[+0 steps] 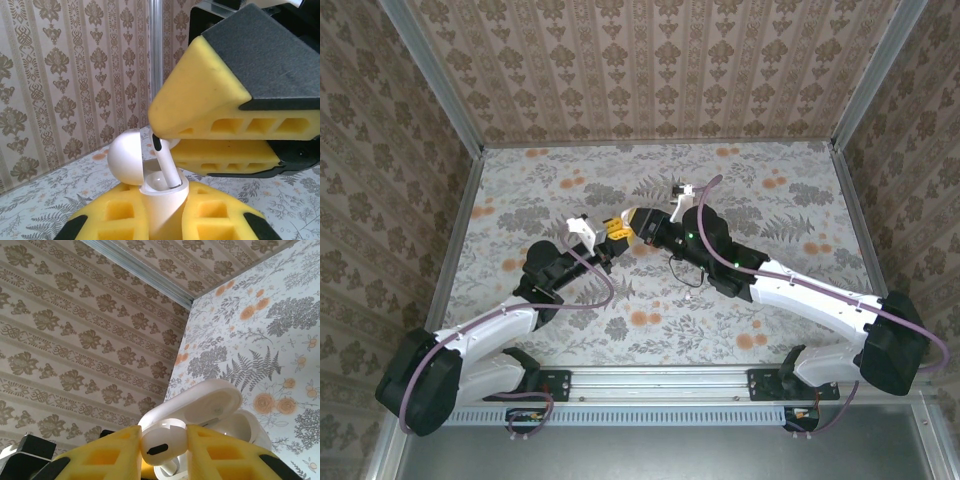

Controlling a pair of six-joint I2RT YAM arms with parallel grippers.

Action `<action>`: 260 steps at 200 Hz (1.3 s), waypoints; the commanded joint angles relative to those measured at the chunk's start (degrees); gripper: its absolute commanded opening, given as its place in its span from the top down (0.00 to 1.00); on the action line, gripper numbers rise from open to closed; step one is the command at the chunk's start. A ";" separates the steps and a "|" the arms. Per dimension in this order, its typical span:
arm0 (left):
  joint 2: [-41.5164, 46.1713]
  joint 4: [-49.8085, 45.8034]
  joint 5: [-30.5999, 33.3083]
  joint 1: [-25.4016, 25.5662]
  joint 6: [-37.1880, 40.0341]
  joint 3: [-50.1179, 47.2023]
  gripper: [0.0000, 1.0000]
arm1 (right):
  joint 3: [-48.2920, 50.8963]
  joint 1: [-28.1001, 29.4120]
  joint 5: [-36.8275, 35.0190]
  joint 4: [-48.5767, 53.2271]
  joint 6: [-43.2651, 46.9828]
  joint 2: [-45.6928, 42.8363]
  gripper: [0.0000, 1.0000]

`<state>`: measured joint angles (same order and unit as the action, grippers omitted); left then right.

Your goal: Insert the wireless bluetooth earbuds into the charging case

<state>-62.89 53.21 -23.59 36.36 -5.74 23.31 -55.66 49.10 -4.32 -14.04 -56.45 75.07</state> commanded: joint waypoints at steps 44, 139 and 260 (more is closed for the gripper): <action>0.46 3.05 2.39 0.55 -1.22 0.24 1.00 | -0.11 1.53 0.54 -0.88 -1.34 2.05 0.73; 1.20 3.49 3.99 0.51 -1.03 0.55 1.00 | -2.27 3.37 -1.51 5.67 -2.16 3.59 0.69; 2.06 3.83 3.95 0.49 -1.08 0.17 1.00 | -2.90 3.86 -4.91 10.69 -1.70 2.50 0.68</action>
<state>-62.89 51.94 -20.25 36.42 -5.89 23.07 -58.37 52.05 -8.47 -10.31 -57.47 77.36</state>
